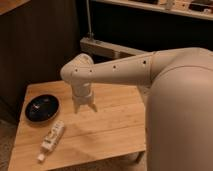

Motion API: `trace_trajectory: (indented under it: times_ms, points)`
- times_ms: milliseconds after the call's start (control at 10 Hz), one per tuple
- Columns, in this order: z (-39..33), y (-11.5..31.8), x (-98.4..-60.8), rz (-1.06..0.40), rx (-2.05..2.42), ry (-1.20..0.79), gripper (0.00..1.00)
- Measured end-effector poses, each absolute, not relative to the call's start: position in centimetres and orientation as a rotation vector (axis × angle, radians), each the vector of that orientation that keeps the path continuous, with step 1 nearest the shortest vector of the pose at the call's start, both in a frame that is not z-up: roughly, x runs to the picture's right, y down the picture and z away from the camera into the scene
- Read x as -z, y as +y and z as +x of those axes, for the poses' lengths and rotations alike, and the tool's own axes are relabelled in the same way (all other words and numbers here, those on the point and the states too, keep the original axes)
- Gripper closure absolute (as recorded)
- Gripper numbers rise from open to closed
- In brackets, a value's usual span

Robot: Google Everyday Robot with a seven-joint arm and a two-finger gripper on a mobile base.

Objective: Place the bottle in the ceramic bowl

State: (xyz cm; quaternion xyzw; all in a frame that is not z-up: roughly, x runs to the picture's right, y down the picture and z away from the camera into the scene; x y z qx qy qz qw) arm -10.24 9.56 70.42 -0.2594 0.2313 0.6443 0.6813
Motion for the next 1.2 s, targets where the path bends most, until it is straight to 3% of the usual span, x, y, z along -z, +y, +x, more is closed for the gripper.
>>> trace_trajectory:
  times_ms: [600,1200]
  points:
    - [-11.5,11.3,-69.3,-0.624,-1.665,0.538,0.35]
    - [-11.6,14.5,-72.0,-0.978,-1.766,0.338,0.35]
